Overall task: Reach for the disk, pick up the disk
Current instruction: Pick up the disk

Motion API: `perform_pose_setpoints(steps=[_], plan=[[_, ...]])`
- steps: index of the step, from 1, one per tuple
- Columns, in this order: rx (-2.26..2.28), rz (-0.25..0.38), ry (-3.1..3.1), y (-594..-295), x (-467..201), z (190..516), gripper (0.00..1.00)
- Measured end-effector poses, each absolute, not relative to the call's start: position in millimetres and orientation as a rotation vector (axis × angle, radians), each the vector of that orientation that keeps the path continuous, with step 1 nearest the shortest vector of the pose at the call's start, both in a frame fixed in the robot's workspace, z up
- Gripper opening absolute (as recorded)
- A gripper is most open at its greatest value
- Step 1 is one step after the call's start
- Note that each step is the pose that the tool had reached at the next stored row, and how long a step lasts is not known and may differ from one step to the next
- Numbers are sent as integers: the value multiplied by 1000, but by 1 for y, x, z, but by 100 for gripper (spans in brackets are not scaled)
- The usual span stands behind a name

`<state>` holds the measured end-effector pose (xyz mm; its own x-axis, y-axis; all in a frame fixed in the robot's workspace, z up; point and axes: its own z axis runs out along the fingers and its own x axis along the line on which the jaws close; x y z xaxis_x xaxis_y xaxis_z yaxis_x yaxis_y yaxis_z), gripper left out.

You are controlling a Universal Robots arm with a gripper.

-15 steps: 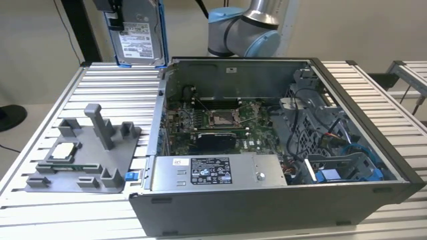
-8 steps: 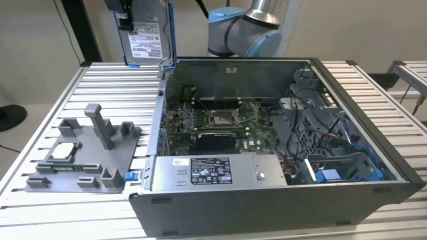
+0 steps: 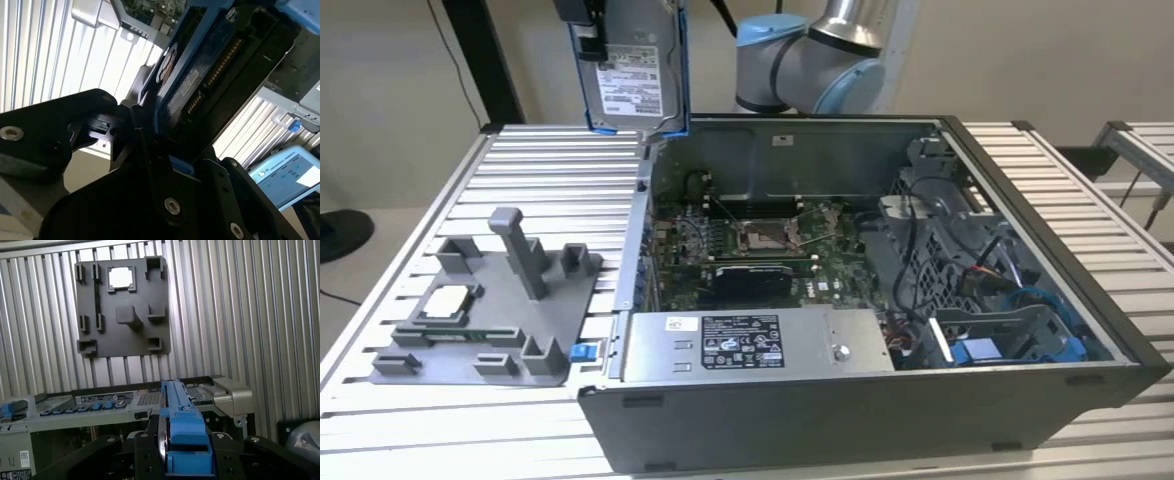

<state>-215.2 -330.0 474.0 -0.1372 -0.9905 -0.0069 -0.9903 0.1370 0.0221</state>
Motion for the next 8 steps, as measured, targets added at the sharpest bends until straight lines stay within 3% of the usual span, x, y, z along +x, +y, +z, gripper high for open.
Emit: perform_pose_setpoints(steps=[8], plan=[[2057,-33,-2362,-330,-186,474,0]])
